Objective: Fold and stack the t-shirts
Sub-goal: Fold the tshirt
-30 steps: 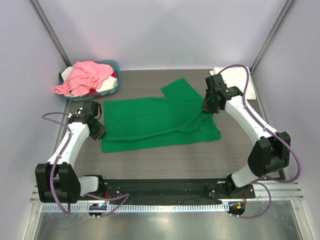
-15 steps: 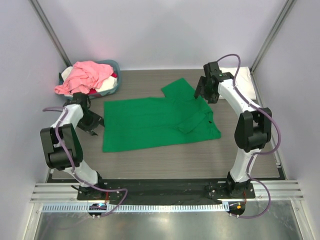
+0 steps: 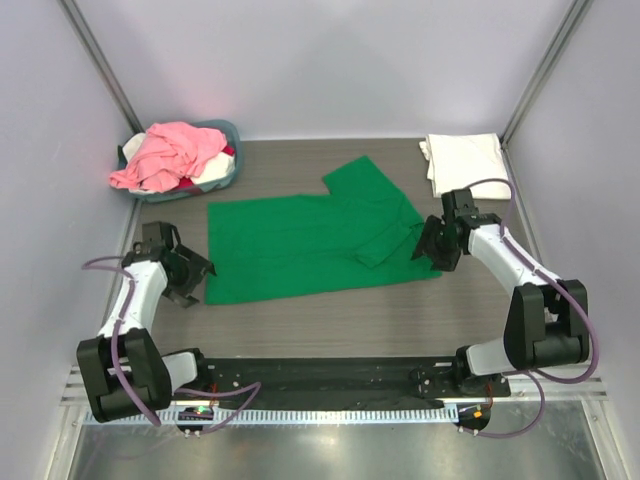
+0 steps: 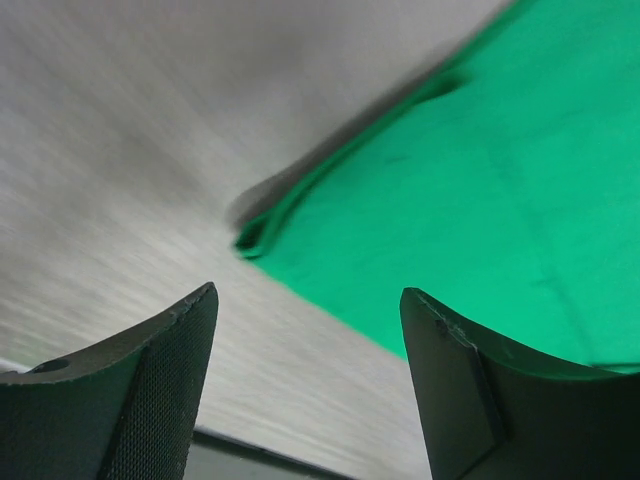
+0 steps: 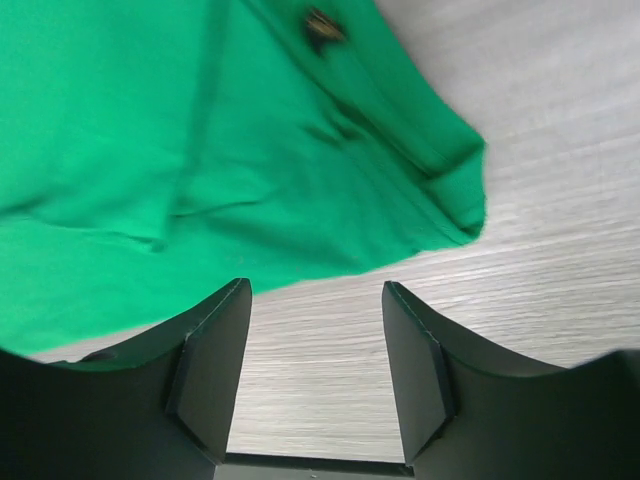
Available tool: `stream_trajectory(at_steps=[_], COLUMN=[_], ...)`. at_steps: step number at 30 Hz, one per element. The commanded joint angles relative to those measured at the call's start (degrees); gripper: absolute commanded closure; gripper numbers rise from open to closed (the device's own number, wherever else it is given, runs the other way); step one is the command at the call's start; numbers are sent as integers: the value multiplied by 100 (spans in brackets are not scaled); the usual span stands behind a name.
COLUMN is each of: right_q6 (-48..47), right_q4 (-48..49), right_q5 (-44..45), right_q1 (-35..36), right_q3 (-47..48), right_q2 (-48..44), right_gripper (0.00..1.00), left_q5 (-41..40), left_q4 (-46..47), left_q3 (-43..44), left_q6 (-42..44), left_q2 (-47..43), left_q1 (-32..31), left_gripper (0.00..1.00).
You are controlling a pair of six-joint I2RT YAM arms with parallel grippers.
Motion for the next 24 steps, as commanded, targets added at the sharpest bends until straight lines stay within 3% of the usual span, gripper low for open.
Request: stream_trajectory(at_steps=[1,16,24], right_q6=[-7,-16,-7], right_q4=[556,1154,926], right_q5=[-377,-394,-184], right_q1=[-208,-499,-516], right_q3=[-365,-936,-1034], right_q2=[-55,516,-142], right_gripper=[40,42,36], left_q5=[256,273,142], left_q4=[383,1104,1192], left_q3=[-466,-1382,-1399], left_q6=[-280,-667,-606], left_q2=[-125,-161,-143], left_q1=[1,-8,-8], left_gripper=[26,31,36])
